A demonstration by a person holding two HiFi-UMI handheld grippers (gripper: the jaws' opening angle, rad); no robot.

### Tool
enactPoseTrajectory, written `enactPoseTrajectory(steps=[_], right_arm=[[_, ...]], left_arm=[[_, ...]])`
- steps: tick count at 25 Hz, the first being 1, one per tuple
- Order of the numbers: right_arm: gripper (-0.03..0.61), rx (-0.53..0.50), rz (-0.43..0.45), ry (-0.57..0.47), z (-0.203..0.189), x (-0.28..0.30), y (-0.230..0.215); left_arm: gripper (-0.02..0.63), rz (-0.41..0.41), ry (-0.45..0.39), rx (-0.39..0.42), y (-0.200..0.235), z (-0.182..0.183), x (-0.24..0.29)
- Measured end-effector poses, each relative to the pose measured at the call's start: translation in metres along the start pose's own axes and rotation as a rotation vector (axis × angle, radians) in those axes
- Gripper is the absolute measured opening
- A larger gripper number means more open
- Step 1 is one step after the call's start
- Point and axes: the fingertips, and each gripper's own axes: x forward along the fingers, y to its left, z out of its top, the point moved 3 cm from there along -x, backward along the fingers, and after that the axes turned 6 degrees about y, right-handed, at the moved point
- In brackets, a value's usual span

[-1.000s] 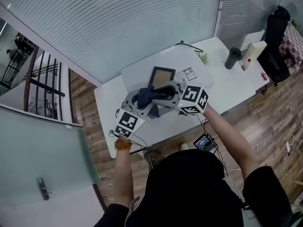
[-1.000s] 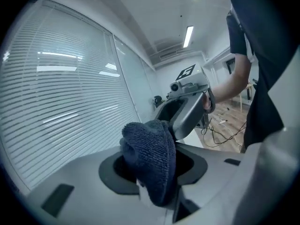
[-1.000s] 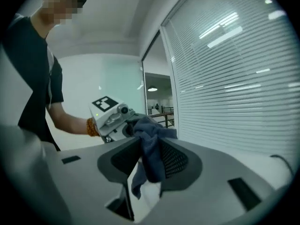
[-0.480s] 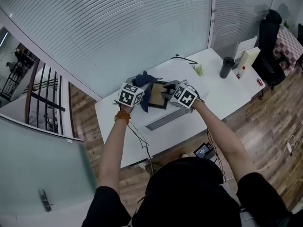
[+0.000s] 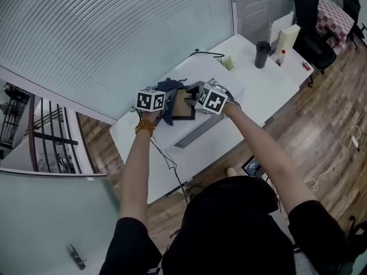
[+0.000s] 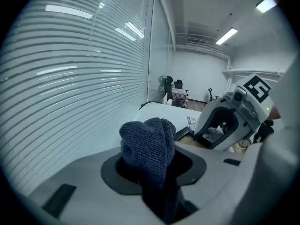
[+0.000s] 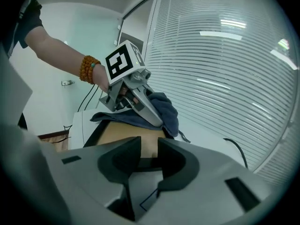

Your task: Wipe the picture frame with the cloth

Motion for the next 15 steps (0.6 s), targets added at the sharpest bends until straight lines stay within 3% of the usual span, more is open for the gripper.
enactPoseTrajectory(steps=[4, 9, 15], right_arm=[[0.049, 0.003, -0.042, 0.045, 0.001, -0.001, -0.006], [0.044, 0.054, 0.033, 0.094, 0.000, 0.008, -0.010], [0.041, 0.058, 0.029, 0.091, 0.003, 0.004, -0.010]], left_arm=[[0.136, -0.002, 0.037, 0.026, -0.006, -0.001, 0.000], [0.133, -0.024, 0.076, 0.015, -0.012, -0.011, -0.005], [0.127, -0.027, 0.096, 0.014, -0.023, -0.020, -0.017]])
